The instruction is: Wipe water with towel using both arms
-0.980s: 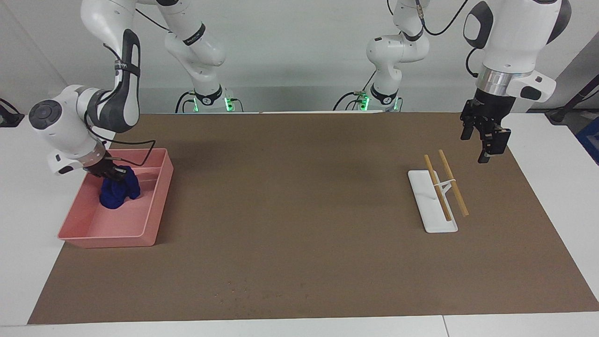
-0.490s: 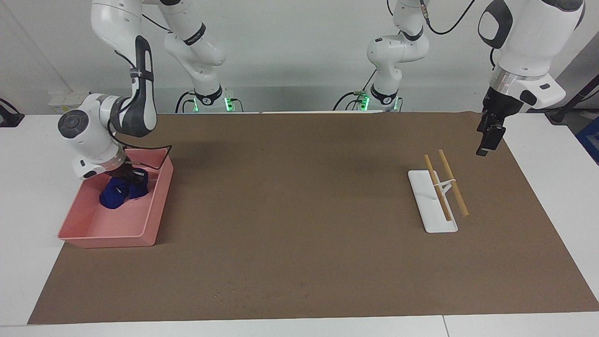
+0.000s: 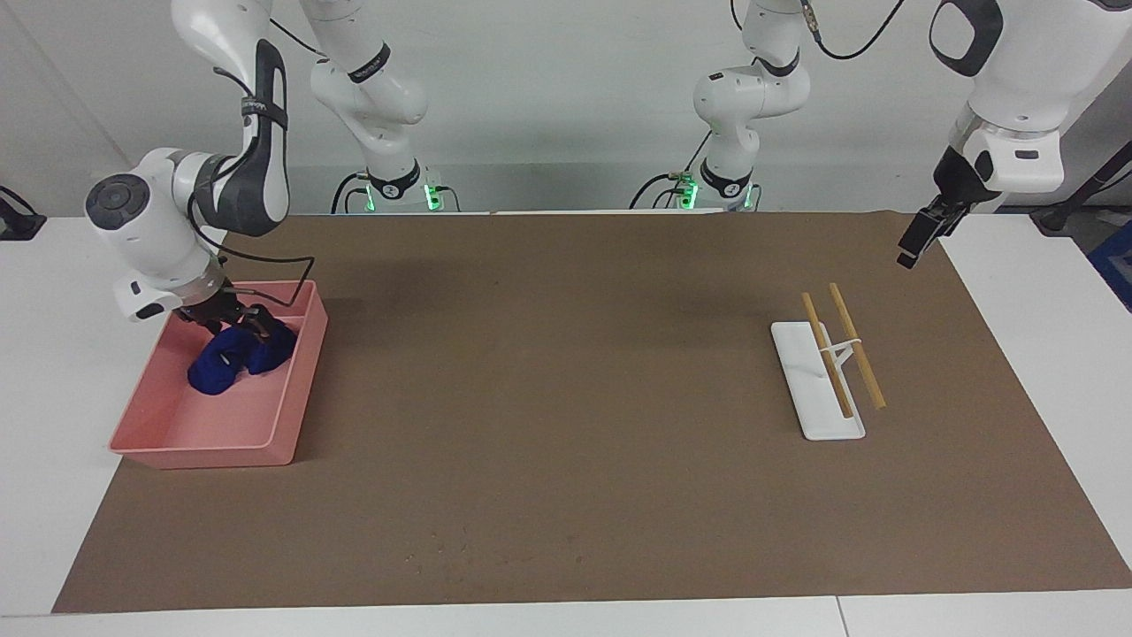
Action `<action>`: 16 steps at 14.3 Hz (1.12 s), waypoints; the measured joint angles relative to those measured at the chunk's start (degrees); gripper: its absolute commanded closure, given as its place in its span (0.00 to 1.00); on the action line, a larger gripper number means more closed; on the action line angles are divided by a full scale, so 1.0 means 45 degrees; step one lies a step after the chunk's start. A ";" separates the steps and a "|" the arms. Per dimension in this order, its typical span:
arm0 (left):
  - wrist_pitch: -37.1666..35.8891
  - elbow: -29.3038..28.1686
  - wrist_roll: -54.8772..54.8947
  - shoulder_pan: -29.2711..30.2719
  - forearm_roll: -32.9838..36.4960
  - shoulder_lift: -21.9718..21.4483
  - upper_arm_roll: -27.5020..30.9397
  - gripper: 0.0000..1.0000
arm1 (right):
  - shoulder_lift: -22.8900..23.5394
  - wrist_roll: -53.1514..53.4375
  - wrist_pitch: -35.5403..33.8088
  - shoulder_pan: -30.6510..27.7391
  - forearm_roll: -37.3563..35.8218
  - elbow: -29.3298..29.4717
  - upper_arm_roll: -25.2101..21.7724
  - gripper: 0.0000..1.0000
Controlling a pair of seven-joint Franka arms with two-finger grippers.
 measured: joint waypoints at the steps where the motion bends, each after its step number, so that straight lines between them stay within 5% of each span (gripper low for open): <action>1: -0.0112 0.0024 0.0581 0.0013 0.0000 -0.0003 0.0070 0.00 | -0.0293 0.0422 -0.0326 0.0031 0.0189 0.0023 0.0394 0.00; 8: -0.1165 0.0365 0.3287 0.0012 0.0009 -0.0003 0.0042 0.00 | -0.1325 0.4170 -0.2666 0.0229 0.0881 0.1428 0.3681 0.00; 16: -0.2158 0.0609 0.5249 -0.0033 0.0002 -0.0004 -0.0178 0.00 | -0.0746 0.4370 -0.4399 0.0135 0.0922 0.5334 0.3795 0.00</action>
